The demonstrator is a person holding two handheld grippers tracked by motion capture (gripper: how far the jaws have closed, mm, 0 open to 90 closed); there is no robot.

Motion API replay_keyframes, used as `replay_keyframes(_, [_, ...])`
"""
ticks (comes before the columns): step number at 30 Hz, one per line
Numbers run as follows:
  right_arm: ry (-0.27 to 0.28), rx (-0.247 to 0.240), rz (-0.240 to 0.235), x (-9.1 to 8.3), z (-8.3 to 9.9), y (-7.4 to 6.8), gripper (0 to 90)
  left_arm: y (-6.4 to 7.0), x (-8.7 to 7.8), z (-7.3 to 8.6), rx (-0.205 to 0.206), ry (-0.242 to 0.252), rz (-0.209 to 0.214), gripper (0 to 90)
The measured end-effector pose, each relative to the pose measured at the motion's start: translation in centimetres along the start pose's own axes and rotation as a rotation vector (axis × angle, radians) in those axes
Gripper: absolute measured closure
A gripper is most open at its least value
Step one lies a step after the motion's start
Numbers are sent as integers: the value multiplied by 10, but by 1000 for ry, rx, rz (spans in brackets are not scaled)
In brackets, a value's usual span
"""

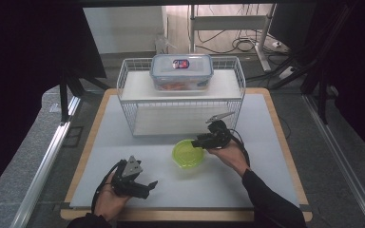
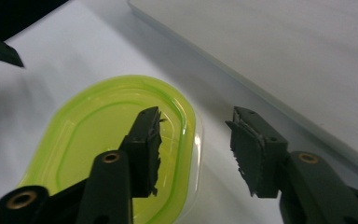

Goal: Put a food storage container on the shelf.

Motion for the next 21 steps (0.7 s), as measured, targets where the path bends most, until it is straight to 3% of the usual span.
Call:
replay_keyframes(1, [0,0,0,0,0,0,553,0,0,0,4,0,0,65])
replay_keyframes(6, [5,96,-129,2,6,2,604,2,1,0,10,-3,2,65])
replay_keyframes(13, [21,157,-166,-2,6,2,701,4,2,0,17,-9,8,65])
replay_keyframes(14, [26,164,-172,-4,6,1,777,4,2,0,18,-10,7,65])
replay_keyframes(15, [14,140,-152,-5,7,-1,789,4,2,0,20,-11,7,65])
replay_keyframes(21, [21,136,-158,-10,8,-8,806,4,2,0,19,-13,8,66])
Point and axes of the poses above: each handheld gripper's, and its own axes: x roughly forward along the jaws, z roughly out of its underside, y roughly to its right, the point moved 5 cm from there along x, roughly forward along the jaws, and after that the axes turned 5 degrees about -z, right-handed, at the moved point
